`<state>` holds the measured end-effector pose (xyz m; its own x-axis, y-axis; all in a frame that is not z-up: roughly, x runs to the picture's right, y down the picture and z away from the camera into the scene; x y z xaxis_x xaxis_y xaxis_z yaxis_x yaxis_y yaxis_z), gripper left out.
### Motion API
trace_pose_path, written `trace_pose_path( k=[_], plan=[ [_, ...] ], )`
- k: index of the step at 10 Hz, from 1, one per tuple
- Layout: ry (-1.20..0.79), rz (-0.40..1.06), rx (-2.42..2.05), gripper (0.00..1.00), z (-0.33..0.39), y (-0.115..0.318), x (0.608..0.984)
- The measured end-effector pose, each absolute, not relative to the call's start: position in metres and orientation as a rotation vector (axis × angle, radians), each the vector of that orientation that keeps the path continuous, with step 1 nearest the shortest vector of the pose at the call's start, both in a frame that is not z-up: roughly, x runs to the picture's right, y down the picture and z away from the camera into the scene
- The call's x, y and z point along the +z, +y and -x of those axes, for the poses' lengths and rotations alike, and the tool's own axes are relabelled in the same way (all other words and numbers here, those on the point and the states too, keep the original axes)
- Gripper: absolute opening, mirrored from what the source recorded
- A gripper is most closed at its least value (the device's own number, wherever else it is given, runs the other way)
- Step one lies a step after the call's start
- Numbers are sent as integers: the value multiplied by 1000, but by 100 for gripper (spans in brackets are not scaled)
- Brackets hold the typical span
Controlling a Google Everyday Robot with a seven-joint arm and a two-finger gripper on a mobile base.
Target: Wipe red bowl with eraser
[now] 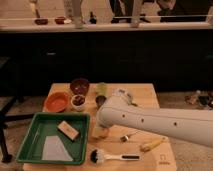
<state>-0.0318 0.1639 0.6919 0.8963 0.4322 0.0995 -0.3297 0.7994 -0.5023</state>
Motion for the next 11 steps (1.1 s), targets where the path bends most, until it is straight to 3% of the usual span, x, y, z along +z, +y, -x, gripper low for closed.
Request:
trace_pose_path(
  k=[3, 11],
  plan=[
    [-210, 479, 433, 74, 35, 172, 695],
    [-208, 484, 352, 74, 131, 211, 709]
  ],
)
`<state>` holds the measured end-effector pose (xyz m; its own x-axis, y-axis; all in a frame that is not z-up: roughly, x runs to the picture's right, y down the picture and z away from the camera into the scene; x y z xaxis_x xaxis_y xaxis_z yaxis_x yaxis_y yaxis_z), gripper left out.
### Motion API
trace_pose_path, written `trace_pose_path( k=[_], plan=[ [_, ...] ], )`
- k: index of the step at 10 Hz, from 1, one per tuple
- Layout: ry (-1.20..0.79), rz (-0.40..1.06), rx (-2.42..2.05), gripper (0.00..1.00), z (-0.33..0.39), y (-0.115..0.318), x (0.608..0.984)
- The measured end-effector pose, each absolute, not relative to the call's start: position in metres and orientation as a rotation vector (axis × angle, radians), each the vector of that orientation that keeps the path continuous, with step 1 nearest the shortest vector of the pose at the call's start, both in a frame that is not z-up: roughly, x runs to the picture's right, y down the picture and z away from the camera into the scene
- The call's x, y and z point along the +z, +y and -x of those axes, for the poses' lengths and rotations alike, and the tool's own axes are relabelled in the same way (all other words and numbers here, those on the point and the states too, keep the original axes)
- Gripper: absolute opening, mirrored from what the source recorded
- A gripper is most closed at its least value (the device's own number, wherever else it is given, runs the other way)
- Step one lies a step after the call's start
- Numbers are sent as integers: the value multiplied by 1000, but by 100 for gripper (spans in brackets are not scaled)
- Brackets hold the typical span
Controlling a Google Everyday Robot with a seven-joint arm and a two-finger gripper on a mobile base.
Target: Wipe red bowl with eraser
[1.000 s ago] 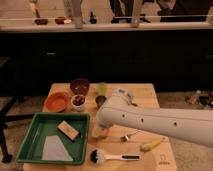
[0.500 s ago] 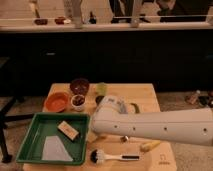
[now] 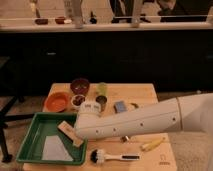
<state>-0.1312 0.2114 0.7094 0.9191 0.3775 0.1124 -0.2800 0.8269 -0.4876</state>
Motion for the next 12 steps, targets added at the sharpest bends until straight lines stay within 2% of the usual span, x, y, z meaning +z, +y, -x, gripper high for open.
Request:
trace_pose_path(
  k=[12],
  plan=[
    [-146, 543, 328, 74, 180, 235, 760]
  ],
)
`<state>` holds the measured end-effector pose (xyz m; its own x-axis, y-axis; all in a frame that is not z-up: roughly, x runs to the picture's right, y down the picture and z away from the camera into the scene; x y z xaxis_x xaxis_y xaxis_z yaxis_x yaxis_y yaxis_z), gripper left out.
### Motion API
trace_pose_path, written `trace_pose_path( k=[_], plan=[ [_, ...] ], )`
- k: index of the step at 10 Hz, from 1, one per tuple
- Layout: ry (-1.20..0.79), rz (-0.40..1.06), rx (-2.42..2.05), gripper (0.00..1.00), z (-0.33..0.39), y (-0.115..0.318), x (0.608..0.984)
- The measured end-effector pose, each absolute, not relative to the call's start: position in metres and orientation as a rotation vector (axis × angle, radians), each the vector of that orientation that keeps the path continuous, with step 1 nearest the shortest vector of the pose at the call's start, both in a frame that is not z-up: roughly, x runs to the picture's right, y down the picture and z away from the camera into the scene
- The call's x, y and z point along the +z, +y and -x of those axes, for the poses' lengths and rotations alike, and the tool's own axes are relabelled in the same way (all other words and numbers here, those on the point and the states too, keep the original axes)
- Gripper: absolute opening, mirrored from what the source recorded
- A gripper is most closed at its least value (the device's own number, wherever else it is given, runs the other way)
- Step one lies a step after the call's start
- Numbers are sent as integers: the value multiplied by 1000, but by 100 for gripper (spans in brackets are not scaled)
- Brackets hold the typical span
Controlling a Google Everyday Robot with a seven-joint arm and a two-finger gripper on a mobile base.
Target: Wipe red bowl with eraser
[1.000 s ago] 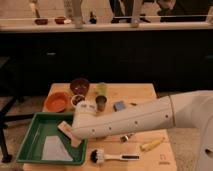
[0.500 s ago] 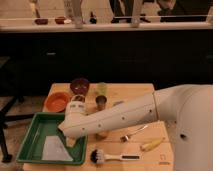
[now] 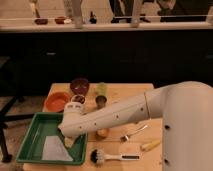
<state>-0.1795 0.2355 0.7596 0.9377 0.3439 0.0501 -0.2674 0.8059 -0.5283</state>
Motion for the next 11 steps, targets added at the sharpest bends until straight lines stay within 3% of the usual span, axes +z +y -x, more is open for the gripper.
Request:
trace_pose_path(
  k=[11],
  plan=[
    [-95, 543, 507, 74, 190, 239, 786]
  ],
)
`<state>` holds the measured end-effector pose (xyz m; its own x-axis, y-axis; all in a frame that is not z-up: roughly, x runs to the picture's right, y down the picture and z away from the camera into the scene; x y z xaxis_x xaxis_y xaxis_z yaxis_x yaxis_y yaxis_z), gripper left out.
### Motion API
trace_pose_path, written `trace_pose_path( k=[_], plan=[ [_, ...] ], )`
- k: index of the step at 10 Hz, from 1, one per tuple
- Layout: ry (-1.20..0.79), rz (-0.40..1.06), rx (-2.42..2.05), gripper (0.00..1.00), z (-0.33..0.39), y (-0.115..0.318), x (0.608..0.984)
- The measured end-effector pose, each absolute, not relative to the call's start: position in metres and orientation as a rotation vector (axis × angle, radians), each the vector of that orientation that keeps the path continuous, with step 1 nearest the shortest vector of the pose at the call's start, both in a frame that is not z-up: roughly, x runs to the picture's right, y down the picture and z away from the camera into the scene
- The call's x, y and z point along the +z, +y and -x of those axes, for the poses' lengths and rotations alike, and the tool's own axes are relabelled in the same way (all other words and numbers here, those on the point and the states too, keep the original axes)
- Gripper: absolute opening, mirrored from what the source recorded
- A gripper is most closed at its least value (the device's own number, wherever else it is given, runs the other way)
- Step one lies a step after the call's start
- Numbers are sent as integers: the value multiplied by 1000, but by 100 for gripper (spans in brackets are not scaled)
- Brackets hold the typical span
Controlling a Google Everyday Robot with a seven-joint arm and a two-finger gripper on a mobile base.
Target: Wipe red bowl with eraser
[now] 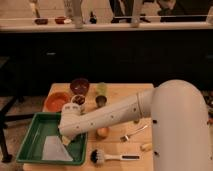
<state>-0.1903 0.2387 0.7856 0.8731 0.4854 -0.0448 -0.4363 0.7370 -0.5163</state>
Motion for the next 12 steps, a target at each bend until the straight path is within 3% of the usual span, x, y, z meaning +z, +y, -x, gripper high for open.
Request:
trace_pose_path(
  k=[4, 6, 12],
  plan=[
    [-88, 563, 543, 74, 186, 245, 798],
    [-82, 576, 542, 68, 184, 250, 805],
    [-91, 580, 484, 7, 174, 248, 802]
  ],
)
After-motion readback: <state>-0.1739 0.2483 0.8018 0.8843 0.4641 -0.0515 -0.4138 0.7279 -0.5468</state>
